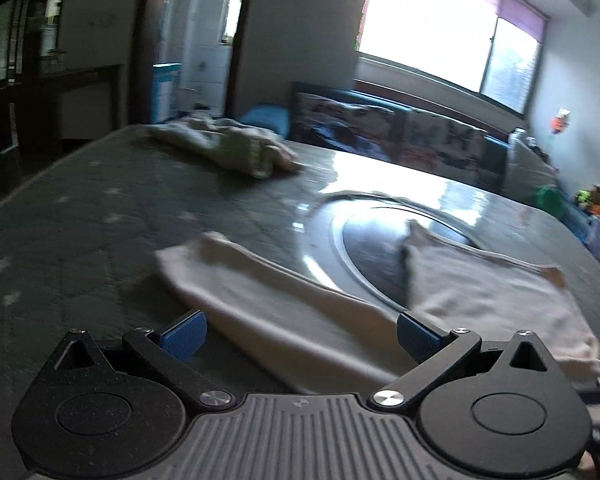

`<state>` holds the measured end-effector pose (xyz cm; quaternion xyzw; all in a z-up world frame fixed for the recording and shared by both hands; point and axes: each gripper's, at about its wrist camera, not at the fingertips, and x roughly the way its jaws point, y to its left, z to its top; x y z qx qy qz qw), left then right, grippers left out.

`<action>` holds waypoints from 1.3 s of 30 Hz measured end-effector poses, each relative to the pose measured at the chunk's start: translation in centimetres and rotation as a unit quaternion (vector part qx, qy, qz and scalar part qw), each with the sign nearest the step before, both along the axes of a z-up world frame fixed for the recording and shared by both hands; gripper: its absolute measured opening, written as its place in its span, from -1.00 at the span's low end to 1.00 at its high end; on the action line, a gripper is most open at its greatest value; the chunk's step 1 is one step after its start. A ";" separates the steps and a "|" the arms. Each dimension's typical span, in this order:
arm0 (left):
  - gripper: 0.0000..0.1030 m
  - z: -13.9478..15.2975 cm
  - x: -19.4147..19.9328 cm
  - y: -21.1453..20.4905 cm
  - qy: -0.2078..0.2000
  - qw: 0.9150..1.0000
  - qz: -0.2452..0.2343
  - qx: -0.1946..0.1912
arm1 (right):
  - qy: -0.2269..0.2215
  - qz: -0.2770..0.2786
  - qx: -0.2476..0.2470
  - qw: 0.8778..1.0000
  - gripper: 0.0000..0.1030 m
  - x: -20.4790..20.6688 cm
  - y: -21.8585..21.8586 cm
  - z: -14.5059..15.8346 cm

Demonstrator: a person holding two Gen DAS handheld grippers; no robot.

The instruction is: Fold clothes

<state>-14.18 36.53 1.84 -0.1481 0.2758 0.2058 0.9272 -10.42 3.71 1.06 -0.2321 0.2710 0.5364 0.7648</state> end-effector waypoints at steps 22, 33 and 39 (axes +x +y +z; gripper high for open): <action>-0.06 -2.3 2.8 9.6 0.015 0.990 0.135 -0.039 | 0.016 -0.031 0.018 0.999 -0.21 -0.3 -2.1 1.2; -0.82 0.5 1.4 7.4 -0.033 0.992 0.108 -0.049 | 0.025 -0.064 0.040 0.997 -0.16 0.2 -3.9 1.8; -0.84 4.5 0.8 2.1 -0.087 0.995 0.027 -0.039 | 0.032 -0.085 0.062 0.994 -0.16 0.7 -5.3 2.3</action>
